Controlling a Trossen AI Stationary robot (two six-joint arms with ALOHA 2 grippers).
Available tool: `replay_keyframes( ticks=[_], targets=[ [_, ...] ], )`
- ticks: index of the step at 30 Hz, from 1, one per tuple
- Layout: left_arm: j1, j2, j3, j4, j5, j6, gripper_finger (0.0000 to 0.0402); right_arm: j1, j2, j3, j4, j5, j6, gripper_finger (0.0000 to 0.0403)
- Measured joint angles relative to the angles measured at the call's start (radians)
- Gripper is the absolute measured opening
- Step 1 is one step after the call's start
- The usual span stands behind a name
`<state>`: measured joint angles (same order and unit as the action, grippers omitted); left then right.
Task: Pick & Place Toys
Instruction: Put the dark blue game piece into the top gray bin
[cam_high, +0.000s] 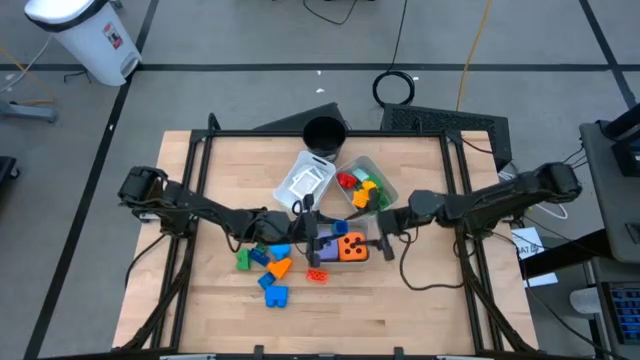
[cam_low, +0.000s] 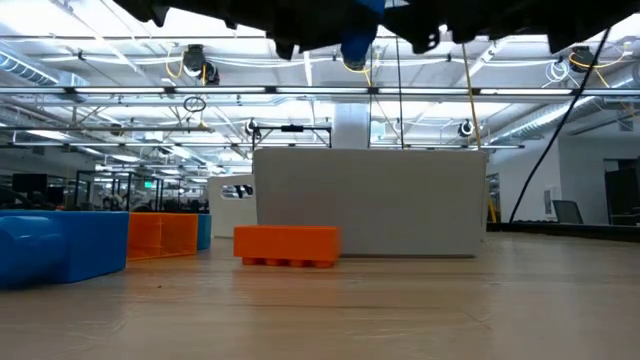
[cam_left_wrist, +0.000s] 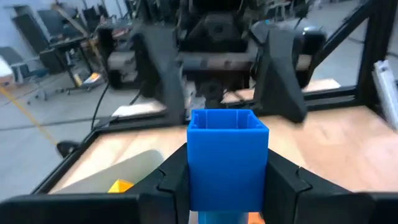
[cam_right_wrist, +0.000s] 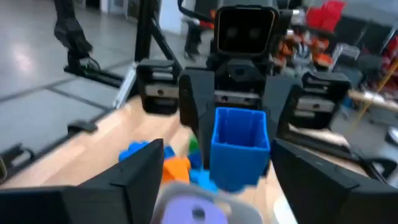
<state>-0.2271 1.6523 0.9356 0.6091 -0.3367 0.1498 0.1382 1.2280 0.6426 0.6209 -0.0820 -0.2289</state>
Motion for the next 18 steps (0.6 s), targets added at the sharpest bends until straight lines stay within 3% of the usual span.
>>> replay_keyframes(
  ticks=[5,8,13,18],
  targets=[
    [-0.01,0.0,0.0,-0.001,0.001,0.007,0.0136,0.015,0.124,0.0,0.217,0.003,0.016,0.032],
    [-0.01,0.0,0.0,0.003,0.0,0.01,0.0136,0.015,0.173,0.0,0.322,0.005,0.043,0.0328],
    [-0.01,0.0,0.0,0.0,0.013,0.005,0.0136,0.014,0.228,0.0,0.414,0.009,0.062,0.0302],
    [-0.011,0.0,0.0,-0.001,0.021,0.003,0.0136,0.013,0.245,0.0,0.43,0.015,0.057,0.0245]
  ],
)
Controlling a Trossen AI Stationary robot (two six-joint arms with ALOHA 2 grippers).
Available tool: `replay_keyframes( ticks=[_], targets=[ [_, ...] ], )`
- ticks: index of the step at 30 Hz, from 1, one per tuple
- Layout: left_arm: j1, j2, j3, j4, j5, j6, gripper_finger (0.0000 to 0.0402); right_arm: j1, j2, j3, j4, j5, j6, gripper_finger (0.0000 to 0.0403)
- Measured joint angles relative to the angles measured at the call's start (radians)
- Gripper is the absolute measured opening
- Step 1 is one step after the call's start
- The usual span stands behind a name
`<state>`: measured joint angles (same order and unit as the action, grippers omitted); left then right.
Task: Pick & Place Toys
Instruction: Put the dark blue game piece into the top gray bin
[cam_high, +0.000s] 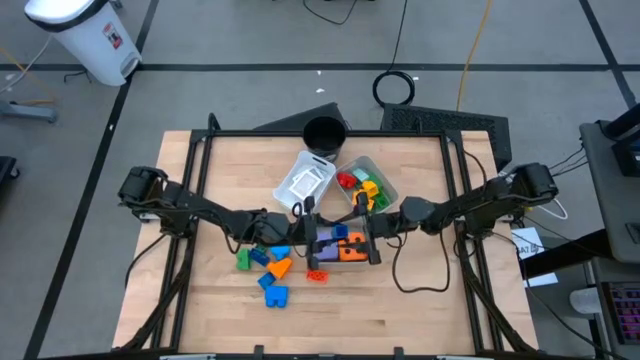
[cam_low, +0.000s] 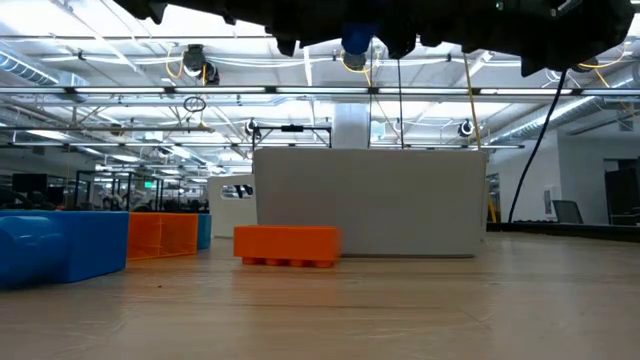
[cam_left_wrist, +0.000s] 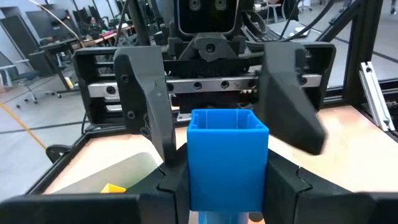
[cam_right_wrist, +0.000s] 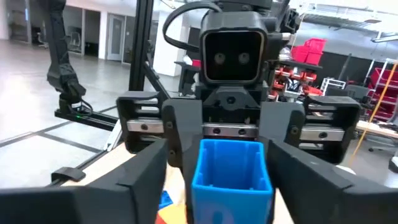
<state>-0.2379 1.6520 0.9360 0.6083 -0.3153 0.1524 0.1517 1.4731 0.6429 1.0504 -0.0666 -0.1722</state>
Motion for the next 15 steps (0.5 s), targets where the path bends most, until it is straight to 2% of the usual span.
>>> replay_keyframes(
  ticks=[10,15],
  targets=[
    [0.001,0.0,-0.001,-0.002,-0.011,-0.012,0.0139,-0.002,-0.001,0.0,-0.006,0.038,0.007,0.0093],
    [0.0,0.001,-0.001,-0.008,0.027,-0.082,0.0193,-0.002,0.001,0.001,-0.031,0.029,0.006,0.0088]
  ],
)
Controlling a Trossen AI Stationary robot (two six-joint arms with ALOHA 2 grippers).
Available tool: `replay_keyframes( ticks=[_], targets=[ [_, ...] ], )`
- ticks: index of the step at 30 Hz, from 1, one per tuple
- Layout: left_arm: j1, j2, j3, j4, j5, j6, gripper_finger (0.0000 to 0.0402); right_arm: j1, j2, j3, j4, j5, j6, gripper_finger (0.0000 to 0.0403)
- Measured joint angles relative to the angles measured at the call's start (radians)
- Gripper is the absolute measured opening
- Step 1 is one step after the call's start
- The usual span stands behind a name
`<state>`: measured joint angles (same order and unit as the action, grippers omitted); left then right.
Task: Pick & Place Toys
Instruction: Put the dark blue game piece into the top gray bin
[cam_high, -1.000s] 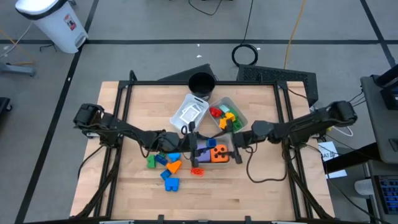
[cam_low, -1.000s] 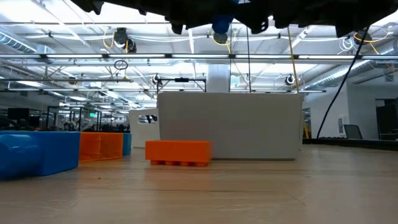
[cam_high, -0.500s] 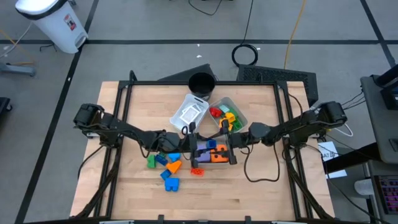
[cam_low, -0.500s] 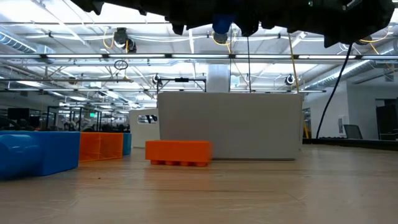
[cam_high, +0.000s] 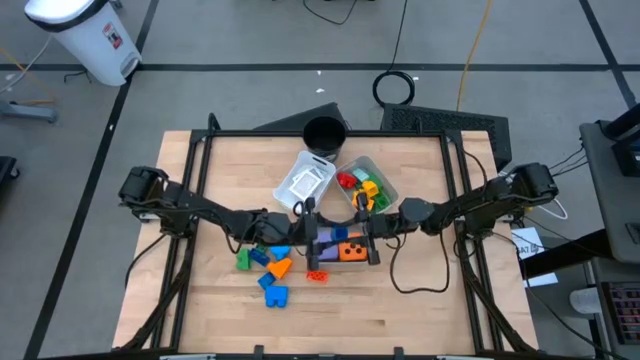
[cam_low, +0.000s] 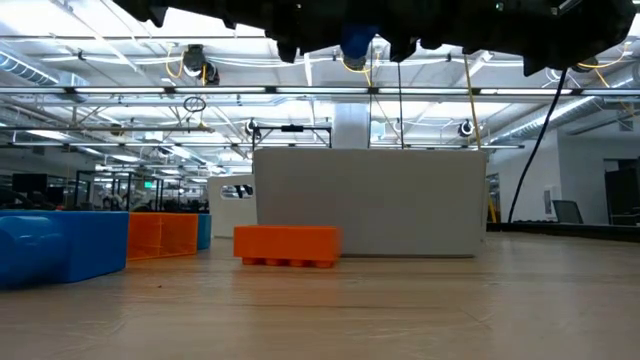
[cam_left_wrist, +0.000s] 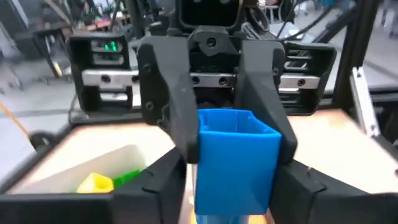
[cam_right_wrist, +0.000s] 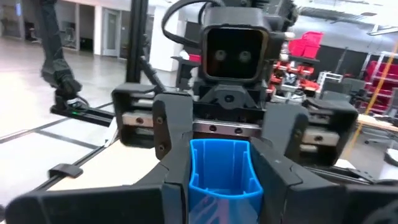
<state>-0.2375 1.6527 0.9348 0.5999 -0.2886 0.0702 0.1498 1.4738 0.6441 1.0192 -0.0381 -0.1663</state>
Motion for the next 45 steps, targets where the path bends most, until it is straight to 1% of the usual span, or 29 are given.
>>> replay_keyframes(
  ticks=[2,5,8,10,12,17,20,22,28,30,32,37,41,45],
  targets=[
    [0.002,0.0,0.0,-0.007,0.0,-0.067,0.0216,-0.001,0.0,0.0,0.0,-0.004,0.007,0.0088],
    [0.007,0.0,0.0,-0.02,0.0,-0.12,0.0242,-0.004,-0.028,0.0,-0.04,0.001,0.001,0.0088],
    [0.008,-0.002,0.002,-0.011,-0.001,-0.132,0.0259,-0.014,-0.099,-0.001,-0.122,0.019,0.004,0.0088],
    [0.009,-0.002,0.003,-0.014,-0.002,-0.125,0.0267,-0.018,-0.17,-0.001,-0.219,0.046,0.004,0.0088],
    [0.009,-0.002,0.003,-0.024,-0.004,-0.122,0.0272,-0.025,-0.238,-0.001,-0.318,0.088,-0.003,0.0088],
    [0.007,-0.002,0.003,-0.025,0.0,-0.124,0.0276,-0.041,-0.393,-0.001,-0.569,0.324,-0.04,0.0088],
    [0.008,-0.002,0.003,-0.025,0.0,-0.125,0.0274,-0.077,-0.441,-0.001,-0.7,0.414,-0.012,0.0088],
    [0.008,-0.002,0.003,-0.023,0.0,-0.122,0.0274,-0.118,-0.452,-0.001,-0.777,0.435,0.038,0.0088],
    [0.008,-0.002,0.002,-0.021,0.0,-0.117,0.0273,-0.271,-0.445,-0.001,-0.938,0.431,0.154,0.009],
    [0.008,-0.002,0.002,-0.021,0.0,-0.117,0.0273,-0.321,-0.44,-0.014,-0.949,0.431,0.184,0.0089],
    [0.008,-0.002,0.002,-0.021,0.0,-0.116,0.0273,-0.36,-0.432,-0.046,-0.913,0.415,0.198,0.0089],
    [0.008,-0.002,0.002,-0.021,0.0,-0.102,0.0274,-0.447,-0.385,-0.129,-0.735,0.286,0.199,0.0094],
    [0.008,-0.002,0.002,-0.021,0.0,-0.101,0.0274,-0.477,-0.338,-0.154,-0.64,0.213,0.207,0.01],
    [0.008,-0.002,0.002,-0.021,0.0,-0.099,0.0274,-0.484,-0.289,-0.154,-0.617,0.209,0.207,0.0103]
  ],
)
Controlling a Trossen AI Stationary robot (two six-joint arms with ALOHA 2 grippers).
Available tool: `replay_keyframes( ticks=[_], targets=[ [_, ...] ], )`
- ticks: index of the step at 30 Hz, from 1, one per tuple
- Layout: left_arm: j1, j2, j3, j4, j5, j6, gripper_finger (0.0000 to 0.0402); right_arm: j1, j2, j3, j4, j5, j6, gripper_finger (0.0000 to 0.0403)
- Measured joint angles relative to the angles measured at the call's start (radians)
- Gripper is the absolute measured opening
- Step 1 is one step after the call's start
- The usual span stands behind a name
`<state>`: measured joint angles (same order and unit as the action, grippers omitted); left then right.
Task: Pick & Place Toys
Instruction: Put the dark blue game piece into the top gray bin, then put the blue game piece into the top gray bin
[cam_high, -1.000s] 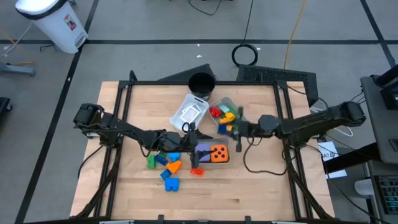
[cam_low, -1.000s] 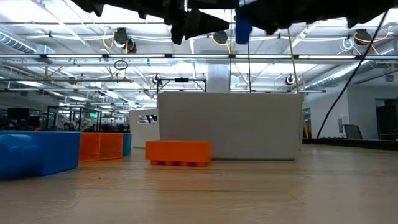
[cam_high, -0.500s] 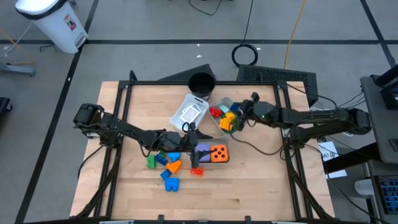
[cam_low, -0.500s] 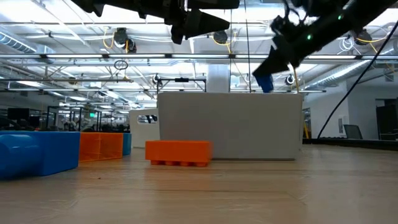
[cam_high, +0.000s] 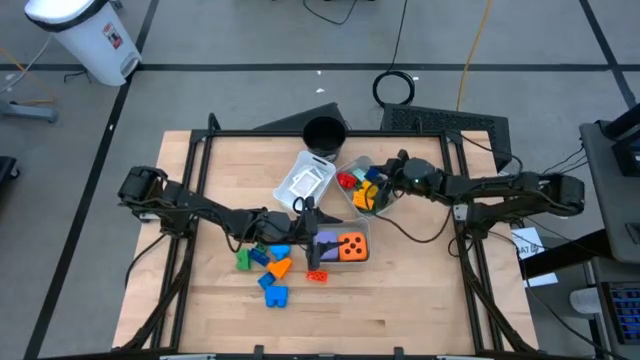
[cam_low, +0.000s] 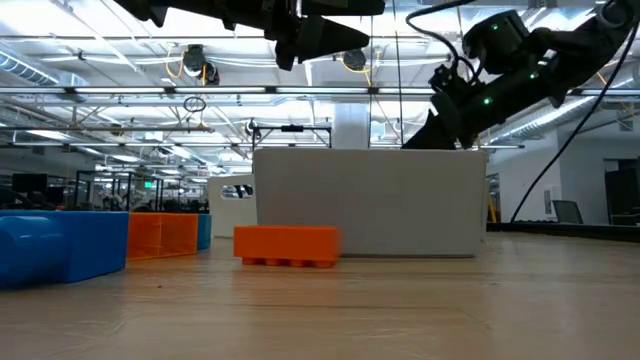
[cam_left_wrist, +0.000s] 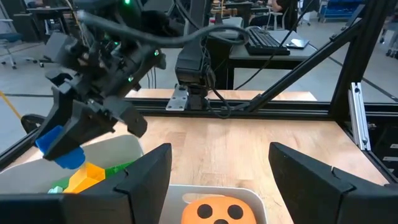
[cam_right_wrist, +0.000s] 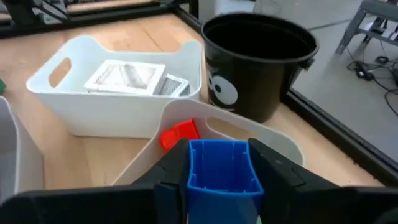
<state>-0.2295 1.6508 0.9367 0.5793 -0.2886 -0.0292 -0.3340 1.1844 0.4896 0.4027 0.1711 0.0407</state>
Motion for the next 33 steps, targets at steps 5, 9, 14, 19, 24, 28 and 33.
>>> replay_keyframes(
  ticks=[5,9,14,19,24,28,33],
  targets=[
    [0.0,0.0,0.0,-0.001,0.0,0.0,0.0273,0.0,0.056,0.0,0.055,0.01,-0.003,0.0122],
    [0.0,0.0,0.0,-0.001,0.0,0.0,0.0273,0.001,0.071,0.0,0.061,0.008,-0.029,0.0163],
    [0.0,0.0,0.0,-0.002,0.0,0.0,0.0274,0.001,0.071,0.0,0.073,0.007,-0.022,0.0234],
    [0.0,0.001,0.0,0.0,0.0,-0.001,0.0274,0.001,0.063,0.0,0.079,-0.04,-0.017,0.0289],
    [0.0,0.001,-0.001,-0.011,0.0,-0.008,0.0273,0.033,0.0,0.0,0.091,-0.097,-0.015,0.0305],
    [-0.005,-0.001,-0.001,-0.116,0.0,-0.037,0.0274,0.087,-0.073,0.0,0.095,-0.098,-0.026,0.0298],
    [-0.027,-0.037,-0.002,-0.326,0.0,-0.108,0.0274,0.141,-0.135,0.0,0.085,-0.097,-0.026,0.0288]
  ],
)
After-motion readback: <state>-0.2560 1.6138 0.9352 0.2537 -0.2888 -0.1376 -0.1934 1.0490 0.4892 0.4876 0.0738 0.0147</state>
